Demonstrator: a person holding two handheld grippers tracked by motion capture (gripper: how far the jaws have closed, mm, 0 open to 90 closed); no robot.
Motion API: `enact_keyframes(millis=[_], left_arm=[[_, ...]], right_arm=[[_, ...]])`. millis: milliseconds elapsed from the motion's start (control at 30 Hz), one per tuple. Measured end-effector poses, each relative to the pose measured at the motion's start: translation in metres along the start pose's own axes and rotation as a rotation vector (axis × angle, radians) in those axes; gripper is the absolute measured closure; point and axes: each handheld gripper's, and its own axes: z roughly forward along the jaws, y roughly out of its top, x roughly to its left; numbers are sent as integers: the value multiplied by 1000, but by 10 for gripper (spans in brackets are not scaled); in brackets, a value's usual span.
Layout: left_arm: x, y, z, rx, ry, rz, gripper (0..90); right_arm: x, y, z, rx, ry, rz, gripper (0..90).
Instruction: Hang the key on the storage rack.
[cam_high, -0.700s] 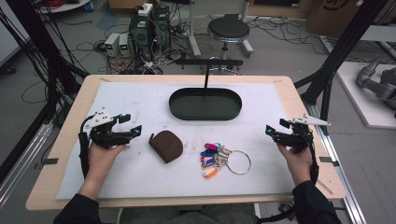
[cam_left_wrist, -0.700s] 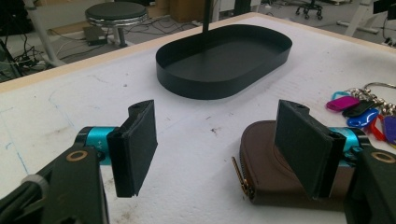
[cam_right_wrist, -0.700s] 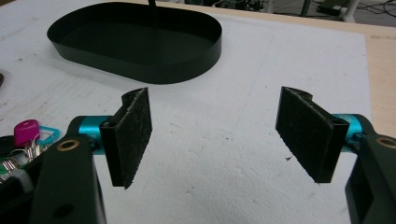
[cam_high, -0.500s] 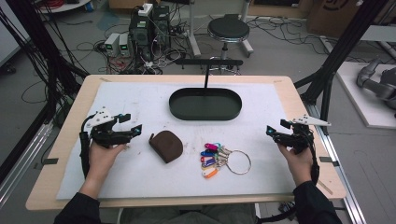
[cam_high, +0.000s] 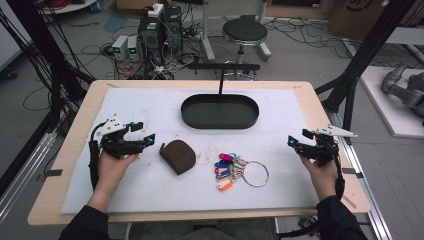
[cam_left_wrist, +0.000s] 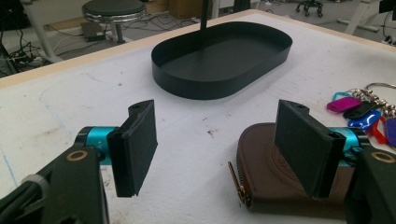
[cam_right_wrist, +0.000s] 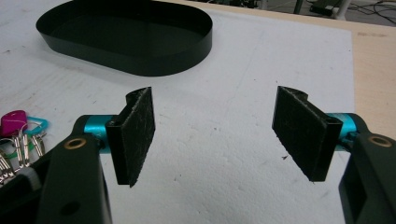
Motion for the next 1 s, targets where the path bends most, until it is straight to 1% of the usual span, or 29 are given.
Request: enact_keyframes(millis=[33,67,100,200,233,300,400,500,567,600,667,700,800,833,900,933,967,1000], left_arm=[[0,0,0,4,-1,4,302],[0,0,0,4,-1,4,302],[-1,0,2,7,-1,7,302],[-2,0,2,11,2,10,302],[-2,0,2,12,2,11,302],[-1,0,2,11,5,10,302],[-1,0,2,6,8,14,302],[1,1,3,0,26,18,304],[2,1,3,-1,40,23,305],[2,1,3,-1,40,23,305],[3,2,4,2,43,21,305],[3,3,5,1,44,16,305],[2,3,5,1,47,22,305],[2,3,5,4,49,23,307],[2,3,5,6,52,26,309],[2,3,5,6,56,27,309],[2,3,5,4,56,25,309],[2,3,5,5,56,25,309]], right_arm=[[0,0,0,1,3,2,310],[1,0,-1,0,13,3,339],[2,0,-1,0,24,-6,357],[5,0,-1,-2,33,-15,358],[11,0,0,5,55,-26,382],[14,1,1,9,62,-39,400],[21,0,5,27,102,-56,426],[30,-2,8,55,144,-80,452],[35,-4,10,74,157,-90,465],[36,-5,10,80,162,-96,471],[38,-6,11,86,168,-100,473],[41,-8,11,94,180,-94,495],[43,-10,12,104,197,-87,509],[44,-13,14,121,220,-78,532],[47,-16,16,138,230,-74,543],[47,-16,16,138,230,-74,543],[49,-19,18,162,258,-70,561],[49,-19,18,162,258,-70,561]])
